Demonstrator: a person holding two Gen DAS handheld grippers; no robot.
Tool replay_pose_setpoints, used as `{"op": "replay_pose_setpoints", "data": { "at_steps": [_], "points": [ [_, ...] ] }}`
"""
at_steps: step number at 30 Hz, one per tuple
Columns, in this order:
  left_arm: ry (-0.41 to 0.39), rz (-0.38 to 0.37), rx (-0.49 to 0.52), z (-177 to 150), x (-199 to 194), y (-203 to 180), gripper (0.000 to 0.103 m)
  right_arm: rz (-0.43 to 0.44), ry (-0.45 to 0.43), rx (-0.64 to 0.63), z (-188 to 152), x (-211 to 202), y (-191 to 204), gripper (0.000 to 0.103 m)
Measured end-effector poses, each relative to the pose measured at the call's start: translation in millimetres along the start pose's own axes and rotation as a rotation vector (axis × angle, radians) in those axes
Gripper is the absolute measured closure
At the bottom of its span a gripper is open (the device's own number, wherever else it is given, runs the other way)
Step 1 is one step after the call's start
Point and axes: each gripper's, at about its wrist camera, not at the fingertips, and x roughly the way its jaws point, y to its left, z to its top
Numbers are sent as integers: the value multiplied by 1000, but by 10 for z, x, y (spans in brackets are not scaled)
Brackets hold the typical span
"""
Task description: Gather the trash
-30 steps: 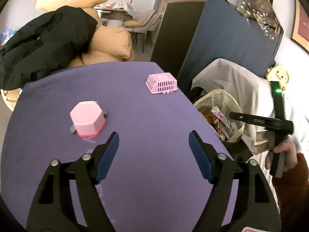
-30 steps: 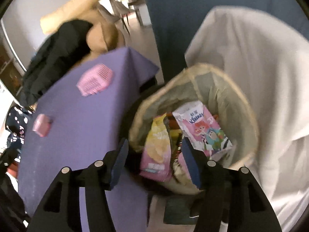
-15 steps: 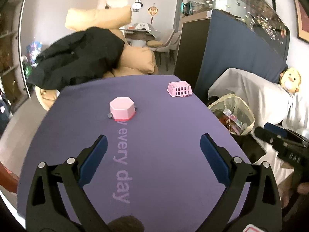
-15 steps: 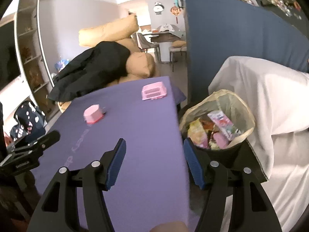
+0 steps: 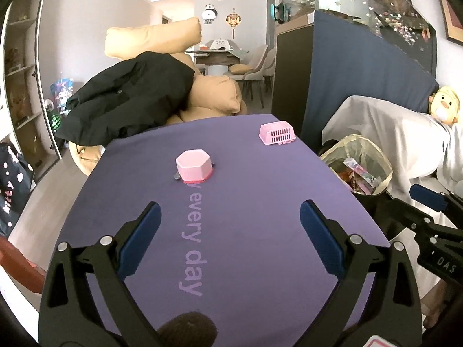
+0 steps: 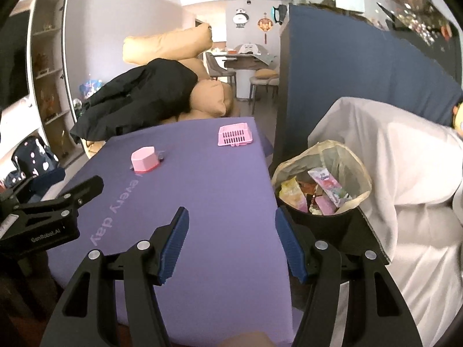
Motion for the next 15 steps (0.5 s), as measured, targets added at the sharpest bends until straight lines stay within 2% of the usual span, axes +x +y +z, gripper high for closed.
{"op": "replay_pose_setpoints", "data": {
  "at_steps": [15],
  "points": [
    [1, 0, -5, -2, -5, 1, 11, -4, -4, -3, 6, -1, -17, 44]
  ]
}}
